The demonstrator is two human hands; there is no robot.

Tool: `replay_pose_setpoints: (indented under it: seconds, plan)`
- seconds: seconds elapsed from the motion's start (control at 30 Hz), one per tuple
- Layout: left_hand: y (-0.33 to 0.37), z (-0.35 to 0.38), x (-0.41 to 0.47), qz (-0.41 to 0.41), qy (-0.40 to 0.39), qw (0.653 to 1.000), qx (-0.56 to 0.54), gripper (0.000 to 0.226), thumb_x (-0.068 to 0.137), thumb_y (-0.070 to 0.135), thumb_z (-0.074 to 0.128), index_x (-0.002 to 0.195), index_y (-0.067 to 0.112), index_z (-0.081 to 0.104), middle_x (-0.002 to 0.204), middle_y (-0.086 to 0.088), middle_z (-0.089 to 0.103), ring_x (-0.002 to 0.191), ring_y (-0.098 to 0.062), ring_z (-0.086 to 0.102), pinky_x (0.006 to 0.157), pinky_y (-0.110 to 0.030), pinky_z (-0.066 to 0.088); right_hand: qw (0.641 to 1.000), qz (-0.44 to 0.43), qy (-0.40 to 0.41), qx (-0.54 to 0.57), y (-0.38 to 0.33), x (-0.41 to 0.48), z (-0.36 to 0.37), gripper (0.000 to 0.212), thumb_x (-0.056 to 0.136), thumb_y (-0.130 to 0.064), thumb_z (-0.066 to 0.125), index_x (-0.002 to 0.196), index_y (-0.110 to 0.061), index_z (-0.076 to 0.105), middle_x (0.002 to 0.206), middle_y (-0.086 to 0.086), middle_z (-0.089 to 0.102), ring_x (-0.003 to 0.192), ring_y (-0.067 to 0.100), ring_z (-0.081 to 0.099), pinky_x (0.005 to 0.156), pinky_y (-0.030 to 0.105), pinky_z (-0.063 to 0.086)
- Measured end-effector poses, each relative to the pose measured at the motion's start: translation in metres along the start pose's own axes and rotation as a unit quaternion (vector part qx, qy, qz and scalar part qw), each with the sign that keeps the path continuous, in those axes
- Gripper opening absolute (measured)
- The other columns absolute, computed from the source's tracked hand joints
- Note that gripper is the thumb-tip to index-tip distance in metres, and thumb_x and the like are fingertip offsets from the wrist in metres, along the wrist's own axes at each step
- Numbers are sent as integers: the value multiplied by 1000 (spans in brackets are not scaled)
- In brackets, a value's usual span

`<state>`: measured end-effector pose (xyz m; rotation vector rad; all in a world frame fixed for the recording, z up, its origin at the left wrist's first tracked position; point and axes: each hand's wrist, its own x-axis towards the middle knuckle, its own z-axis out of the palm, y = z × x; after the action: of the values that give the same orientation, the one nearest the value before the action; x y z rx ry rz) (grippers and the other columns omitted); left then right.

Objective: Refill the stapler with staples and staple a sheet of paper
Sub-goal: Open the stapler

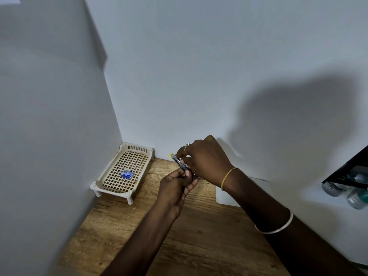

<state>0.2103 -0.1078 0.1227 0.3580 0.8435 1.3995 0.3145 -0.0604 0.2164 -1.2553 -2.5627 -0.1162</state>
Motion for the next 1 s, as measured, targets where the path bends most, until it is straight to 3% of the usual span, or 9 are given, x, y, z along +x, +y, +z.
replay_pose_setpoints:
  seconds: [0.17, 0.47, 0.57, 0.7, 0.83, 1.0]
  plan:
    - [2, -1, -3, 0, 4, 1000, 1, 40, 91, -18, 55, 84, 10, 83, 88, -6, 79, 81, -16, 78, 69, -29, 63, 999, -17, -40, -14, 2, -3, 2, 11, 80, -21, 62, 89, -28, 60, 79, -7, 67, 82, 19, 62, 76, 36, 37]
    - [1, -3, -8, -13, 2, 999, 31, 33, 92, -17, 53, 84, 4, 77, 82, -6, 79, 80, -15, 78, 67, -25, 62, 993, -45, -102, 40, 11, -14, -1, 25, 77, -16, 62, 86, -33, 45, 88, -8, 64, 82, 18, 63, 79, 38, 45]
    - [-1, -2, -10, -14, 1, 999, 43, 27, 92, -14, 57, 88, 4, 76, 83, -8, 79, 77, -16, 78, 66, -25, 62, 995, -39, -85, 38, 14, -18, 1, 22, 75, -15, 63, 88, -27, 50, 82, -7, 61, 67, 16, 52, 73, 34, 44]
    - [-5, -1, -12, -15, -2, 999, 46, 24, 93, -10, 59, 90, 5, 77, 85, -8, 78, 79, -17, 78, 69, -26, 62, 997, -39, -58, 35, 16, -26, 2, 21, 74, -13, 62, 86, -27, 51, 75, -10, 55, 59, 12, 39, 59, 28, 27]
    - [-7, 0, -14, -16, -2, 998, 54, 31, 92, -11, 60, 84, 10, 81, 84, -7, 78, 82, -17, 77, 74, -29, 63, 997, -32, -57, 34, 18, -29, 3, 20, 75, -15, 63, 88, -28, 54, 78, -8, 60, 61, 12, 41, 51, 21, 18]
    - [-6, 2, -15, -18, 1, 998, 63, 33, 92, -12, 59, 78, 9, 81, 84, -11, 77, 81, -22, 77, 73, -30, 63, 996, -21, -74, 52, 23, -29, 7, 18, 77, -17, 63, 88, -28, 54, 81, -7, 62, 66, 13, 51, 50, 21, 25]
